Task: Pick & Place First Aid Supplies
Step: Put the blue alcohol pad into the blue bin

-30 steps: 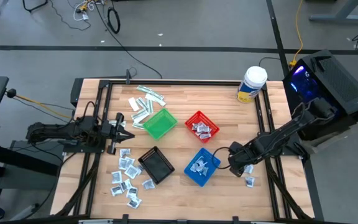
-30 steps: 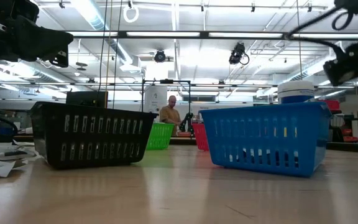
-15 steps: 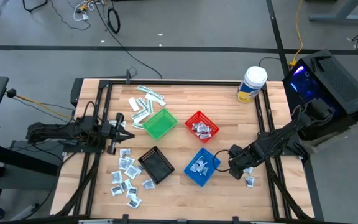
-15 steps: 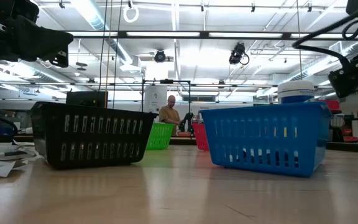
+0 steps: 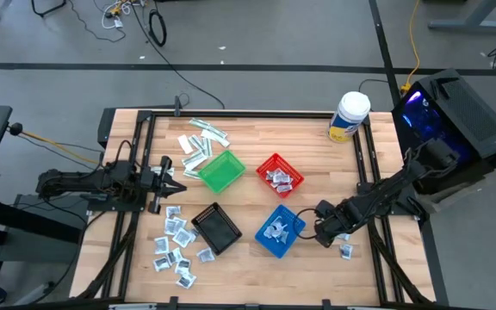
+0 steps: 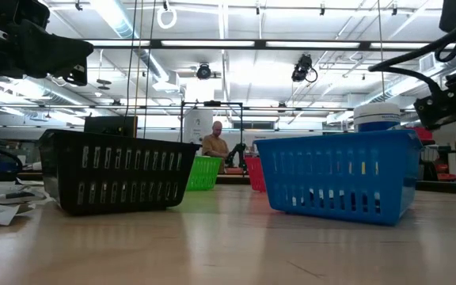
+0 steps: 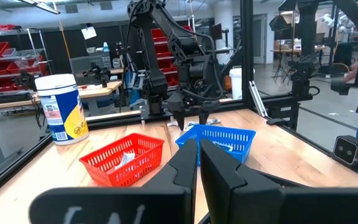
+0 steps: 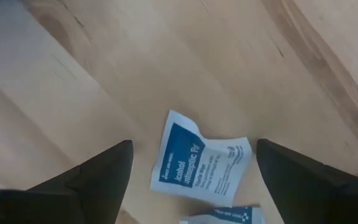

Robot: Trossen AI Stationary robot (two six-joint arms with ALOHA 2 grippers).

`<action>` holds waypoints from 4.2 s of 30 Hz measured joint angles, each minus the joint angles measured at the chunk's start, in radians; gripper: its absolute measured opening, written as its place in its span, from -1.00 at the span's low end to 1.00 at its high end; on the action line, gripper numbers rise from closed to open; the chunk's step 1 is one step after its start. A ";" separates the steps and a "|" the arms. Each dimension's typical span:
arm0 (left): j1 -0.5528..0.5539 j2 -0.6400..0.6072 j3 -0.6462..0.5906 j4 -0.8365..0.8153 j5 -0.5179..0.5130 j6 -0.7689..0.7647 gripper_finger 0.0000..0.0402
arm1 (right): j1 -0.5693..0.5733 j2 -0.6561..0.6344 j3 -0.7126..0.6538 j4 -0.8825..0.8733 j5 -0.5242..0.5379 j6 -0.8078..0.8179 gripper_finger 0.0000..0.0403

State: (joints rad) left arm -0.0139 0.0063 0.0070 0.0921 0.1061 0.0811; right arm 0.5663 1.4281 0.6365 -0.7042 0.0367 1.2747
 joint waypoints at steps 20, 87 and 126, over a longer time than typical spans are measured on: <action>0.000 0.000 0.000 0.000 0.000 0.000 -0.87 | 0.000 0.005 -0.010 0.000 -0.012 0.016 0.25; 0.000 0.000 0.000 0.000 0.000 0.000 -0.87 | -0.120 0.137 0.334 0.321 0.132 -0.873 0.06; 0.000 0.000 0.000 0.000 0.000 0.000 -0.87 | -0.154 0.131 0.329 0.266 0.164 -0.950 0.61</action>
State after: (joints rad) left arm -0.0141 0.0060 0.0068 0.0922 0.1059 0.0811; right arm 0.4122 1.5595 0.9657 -0.4385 0.2010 0.3245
